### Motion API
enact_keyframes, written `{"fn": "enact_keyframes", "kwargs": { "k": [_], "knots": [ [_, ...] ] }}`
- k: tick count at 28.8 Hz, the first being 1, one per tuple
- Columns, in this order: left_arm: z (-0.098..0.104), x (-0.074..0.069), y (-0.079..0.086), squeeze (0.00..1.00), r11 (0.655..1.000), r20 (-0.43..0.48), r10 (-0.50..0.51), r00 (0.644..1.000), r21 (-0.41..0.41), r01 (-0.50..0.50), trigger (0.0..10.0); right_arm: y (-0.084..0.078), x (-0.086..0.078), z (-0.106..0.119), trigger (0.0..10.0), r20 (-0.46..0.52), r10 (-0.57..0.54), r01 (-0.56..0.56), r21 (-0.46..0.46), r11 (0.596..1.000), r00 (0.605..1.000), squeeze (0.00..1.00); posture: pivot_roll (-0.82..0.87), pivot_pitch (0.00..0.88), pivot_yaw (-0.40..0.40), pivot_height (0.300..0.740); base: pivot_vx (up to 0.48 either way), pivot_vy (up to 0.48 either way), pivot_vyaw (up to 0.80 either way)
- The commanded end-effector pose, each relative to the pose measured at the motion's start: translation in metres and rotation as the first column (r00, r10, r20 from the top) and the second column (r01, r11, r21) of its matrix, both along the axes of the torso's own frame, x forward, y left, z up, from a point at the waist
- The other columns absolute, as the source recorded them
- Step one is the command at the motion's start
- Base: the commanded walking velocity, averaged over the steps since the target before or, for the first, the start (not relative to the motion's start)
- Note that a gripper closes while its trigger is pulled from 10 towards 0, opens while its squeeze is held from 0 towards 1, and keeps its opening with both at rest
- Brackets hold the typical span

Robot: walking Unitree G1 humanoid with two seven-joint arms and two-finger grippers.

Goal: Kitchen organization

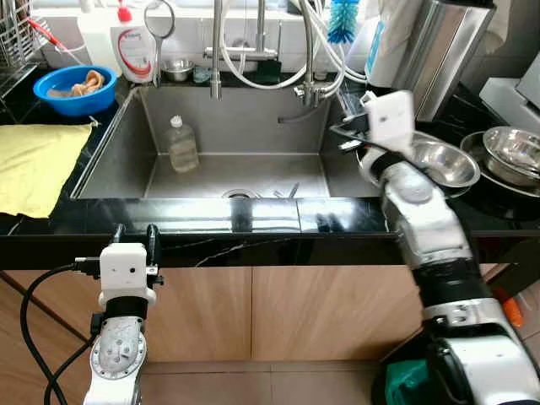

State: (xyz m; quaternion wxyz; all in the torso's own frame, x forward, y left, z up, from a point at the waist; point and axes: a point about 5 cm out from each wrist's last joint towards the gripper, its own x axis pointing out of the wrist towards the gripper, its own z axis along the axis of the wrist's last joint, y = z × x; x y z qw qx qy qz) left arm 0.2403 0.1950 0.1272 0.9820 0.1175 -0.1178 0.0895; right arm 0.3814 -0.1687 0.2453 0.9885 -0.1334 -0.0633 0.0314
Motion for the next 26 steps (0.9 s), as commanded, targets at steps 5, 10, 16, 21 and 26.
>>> {"fn": "enact_keyframes", "kwargs": {
  "k": [5, 10, 16, 21, 26],
  "knots": [
    [-0.016, -0.002, -0.003, 0.0, 1.0, -0.081, -0.025, 0.996, -0.001, 0.025, 10.0, -0.034, -0.002, 0.005, 10.0, -0.057, -0.148, 0.151, 0.051, 0.987, 0.987, 1.0, -0.07, 0.0, -0.045, 0.74, 0.0, 0.0, 0.0],
    [-0.017, -0.003, -0.004, 0.0, 1.0, -0.083, -0.03, 0.996, -0.003, 0.03, 10.0, -0.043, -0.003, -0.006, 10.0, -0.16, -0.18, 0.191, 0.059, 0.98, 0.971, 0.0, -0.06, 0.0, -0.047, 0.74, 0.0, 0.0, 0.0],
    [-0.017, -0.003, -0.004, 0.0, 0.999, -0.085, -0.036, 0.996, -0.004, 0.036, 10.0, -0.047, 0.0, -0.018, 10.0, -0.268, -0.187, 0.231, 0.144, 0.962, 0.945, 0.0, -0.06, 0.0, -0.049, 0.74, 0.0, 0.0, 0.0],
    [-0.017, -0.003, -0.004, 0.0, 0.999, -0.087, -0.036, 0.996, -0.005, 0.036, 10.0, -0.046, 0.0, -0.022, 10.0, -0.308, -0.19, 0.249, 0.162, 0.955, 0.932, 0.0, -0.05, 0.0, -0.052, 0.74, 0.0, 0.0, 0.0],
    [-0.017, -0.004, -0.005, 0.0, 0.999, -0.092, -0.041, 0.995, -0.008, 0.04, 10.0, -0.049, 0.0, -0.026, 10.0, -0.334, -0.21, 0.275, 0.161, 0.948, 0.919, 0.0, -0.06, 0.0, -0.052, 0.74, 0.0, 0.0, 0.0]
  ]
}}
